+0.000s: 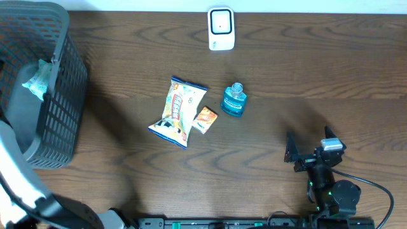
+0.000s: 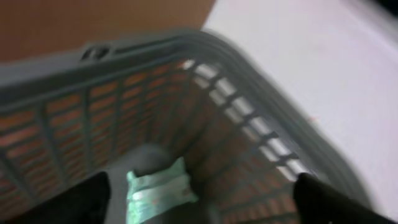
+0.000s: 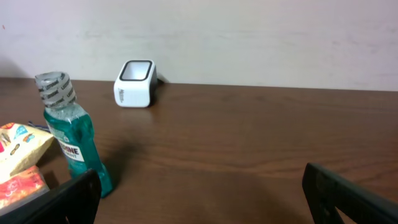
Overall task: Scan the item barcode
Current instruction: 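Lower the left gripper down onto the wet-wipe pack in the basket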
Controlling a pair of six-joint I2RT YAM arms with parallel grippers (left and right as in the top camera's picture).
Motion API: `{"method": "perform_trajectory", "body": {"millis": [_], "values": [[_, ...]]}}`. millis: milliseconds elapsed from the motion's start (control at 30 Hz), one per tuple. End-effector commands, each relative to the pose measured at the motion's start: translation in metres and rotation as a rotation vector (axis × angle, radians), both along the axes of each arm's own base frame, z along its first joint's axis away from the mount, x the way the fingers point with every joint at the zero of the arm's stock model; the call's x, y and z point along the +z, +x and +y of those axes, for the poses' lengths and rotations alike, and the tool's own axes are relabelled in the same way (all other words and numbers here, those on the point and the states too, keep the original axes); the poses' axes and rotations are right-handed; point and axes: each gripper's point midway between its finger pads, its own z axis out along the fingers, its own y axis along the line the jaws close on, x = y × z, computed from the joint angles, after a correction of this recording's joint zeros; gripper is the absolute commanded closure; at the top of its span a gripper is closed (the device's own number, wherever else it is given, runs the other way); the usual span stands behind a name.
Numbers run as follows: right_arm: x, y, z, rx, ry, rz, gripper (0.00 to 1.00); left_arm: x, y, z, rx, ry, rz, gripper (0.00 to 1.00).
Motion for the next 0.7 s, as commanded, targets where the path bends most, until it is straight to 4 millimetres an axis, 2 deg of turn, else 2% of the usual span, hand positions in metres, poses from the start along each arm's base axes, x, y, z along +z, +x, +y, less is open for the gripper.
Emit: {"method": "perform_trajectory", "body": {"millis": [0, 167, 300, 400, 533, 667], "values": [[-0.001, 0.000, -0.001, -0.008, 0.013, 0.003, 0.01, -0.038, 0.003, 0.021, 0.089, -0.067, 0.056, 0.02], [-0.001, 0.000, -0.001, -0.008, 0.013, 0.004, 0.01, -0.103, 0.021, 0.029, 0.065, -0.133, 0.164, 0.02], [-0.001, 0.000, -0.001, -0.008, 0.013, 0.004, 0.01, -0.168, 0.035, 0.025, -0.002, -0.159, 0.300, 0.02], [-0.001, 0.000, -0.001, -0.008, 0.013, 0.003, 0.01, -0.209, 0.043, 0.018, -0.030, -0.195, 0.363, 0.02], [-0.001, 0.000, -0.001, -0.008, 0.013, 0.004, 0.01, -0.238, 0.055, 0.009, -0.074, -0.202, 0.396, 0.02], [-0.001, 0.000, -0.001, -0.008, 0.013, 0.004, 0.01, -0.244, 0.062, 0.003, -0.089, -0.187, 0.404, 0.02]]}}
